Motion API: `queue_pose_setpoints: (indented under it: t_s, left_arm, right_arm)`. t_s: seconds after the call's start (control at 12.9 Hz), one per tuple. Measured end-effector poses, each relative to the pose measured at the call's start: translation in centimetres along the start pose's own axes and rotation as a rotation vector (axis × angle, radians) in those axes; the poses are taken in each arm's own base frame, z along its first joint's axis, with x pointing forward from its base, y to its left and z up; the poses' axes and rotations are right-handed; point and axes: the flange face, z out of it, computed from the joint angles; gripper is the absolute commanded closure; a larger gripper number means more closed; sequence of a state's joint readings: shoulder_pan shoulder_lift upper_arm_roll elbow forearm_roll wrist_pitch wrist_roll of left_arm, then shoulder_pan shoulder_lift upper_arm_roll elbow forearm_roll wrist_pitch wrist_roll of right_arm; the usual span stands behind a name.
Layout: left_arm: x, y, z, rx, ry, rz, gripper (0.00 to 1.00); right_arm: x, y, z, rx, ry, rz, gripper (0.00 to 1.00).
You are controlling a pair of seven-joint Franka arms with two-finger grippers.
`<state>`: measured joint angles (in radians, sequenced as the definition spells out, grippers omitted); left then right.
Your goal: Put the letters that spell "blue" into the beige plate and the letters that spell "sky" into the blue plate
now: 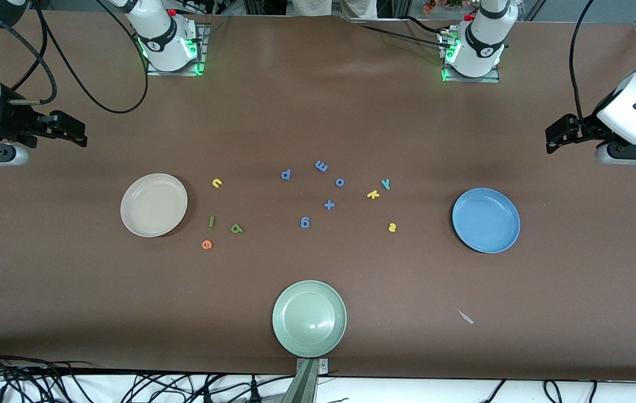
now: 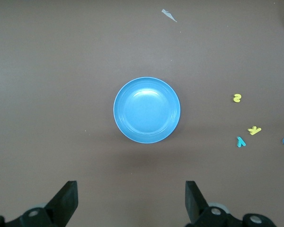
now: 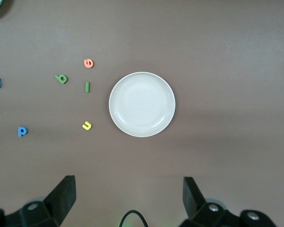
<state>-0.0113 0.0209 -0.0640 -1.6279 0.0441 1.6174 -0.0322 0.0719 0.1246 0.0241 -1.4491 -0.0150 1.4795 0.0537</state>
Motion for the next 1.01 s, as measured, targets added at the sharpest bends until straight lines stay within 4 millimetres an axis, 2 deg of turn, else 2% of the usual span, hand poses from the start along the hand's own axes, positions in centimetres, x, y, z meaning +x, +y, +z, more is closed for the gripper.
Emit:
queue_pose_setpoints:
  t_s: [1.01]
  left_arm:
    - [-0.05, 0.05, 0.04, 0.0, -0.004, 0.001, 0.0]
  right_arm:
    - [0.37, 0.0, -0.31, 0.002, 0.035, 0.0, 0.0]
